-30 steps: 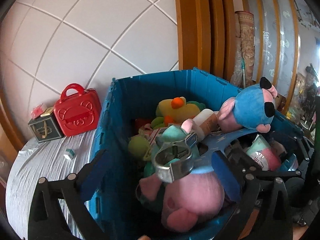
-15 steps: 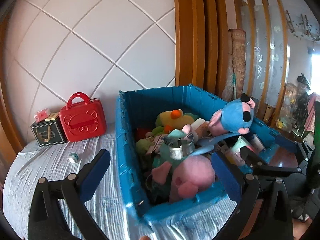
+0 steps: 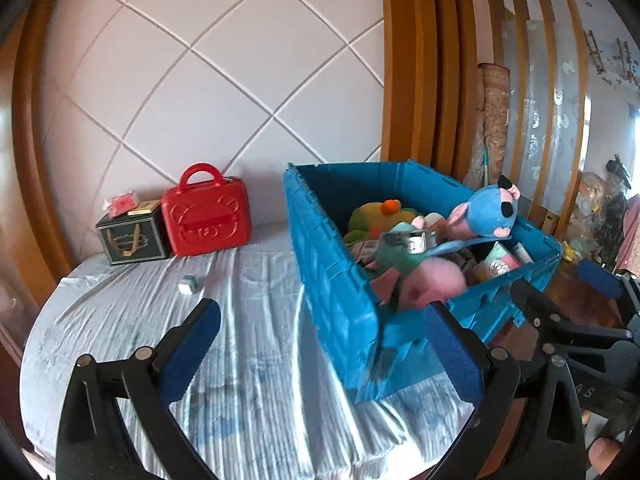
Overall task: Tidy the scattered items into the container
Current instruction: 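Open both tools to drop the green plush and pill bottle in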
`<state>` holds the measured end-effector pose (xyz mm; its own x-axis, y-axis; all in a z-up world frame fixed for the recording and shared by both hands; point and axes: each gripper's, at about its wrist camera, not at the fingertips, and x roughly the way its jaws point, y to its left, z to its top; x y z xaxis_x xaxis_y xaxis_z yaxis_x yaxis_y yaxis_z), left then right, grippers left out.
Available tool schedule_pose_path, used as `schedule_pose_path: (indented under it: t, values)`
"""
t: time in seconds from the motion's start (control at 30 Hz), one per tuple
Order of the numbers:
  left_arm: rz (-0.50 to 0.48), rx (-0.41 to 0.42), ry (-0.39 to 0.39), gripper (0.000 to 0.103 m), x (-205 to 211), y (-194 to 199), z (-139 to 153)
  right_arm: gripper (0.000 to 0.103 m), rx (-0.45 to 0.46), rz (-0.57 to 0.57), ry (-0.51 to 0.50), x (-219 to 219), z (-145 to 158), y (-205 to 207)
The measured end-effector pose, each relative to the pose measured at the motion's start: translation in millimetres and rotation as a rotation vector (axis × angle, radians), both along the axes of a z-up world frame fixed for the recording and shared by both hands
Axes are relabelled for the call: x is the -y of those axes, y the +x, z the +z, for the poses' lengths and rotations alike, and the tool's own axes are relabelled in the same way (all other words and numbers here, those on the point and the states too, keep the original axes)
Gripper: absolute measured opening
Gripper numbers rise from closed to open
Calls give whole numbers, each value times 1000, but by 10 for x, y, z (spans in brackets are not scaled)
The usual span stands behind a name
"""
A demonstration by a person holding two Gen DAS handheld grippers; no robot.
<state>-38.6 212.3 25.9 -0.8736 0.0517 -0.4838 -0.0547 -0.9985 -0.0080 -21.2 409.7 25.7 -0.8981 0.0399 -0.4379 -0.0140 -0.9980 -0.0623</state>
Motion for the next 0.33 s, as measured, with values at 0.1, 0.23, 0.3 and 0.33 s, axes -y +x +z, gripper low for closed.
schedule_pose_path:
  t: [0.1, 0.23, 0.3, 0.33]
  values:
    - [13, 2, 9, 102, 86, 79, -8, 103, 3, 9, -6, 71, 6, 52]
    - [13, -6, 24, 102, 161, 160, -14, 103, 4, 23, -12, 145, 5, 88]
    - [13, -16, 19, 102, 167, 192, -8, 103, 4, 27, -15, 167, 1, 91]
    - [11, -20, 18, 102, 165, 204, -3, 103, 4, 25, -16, 176, 0, 94]
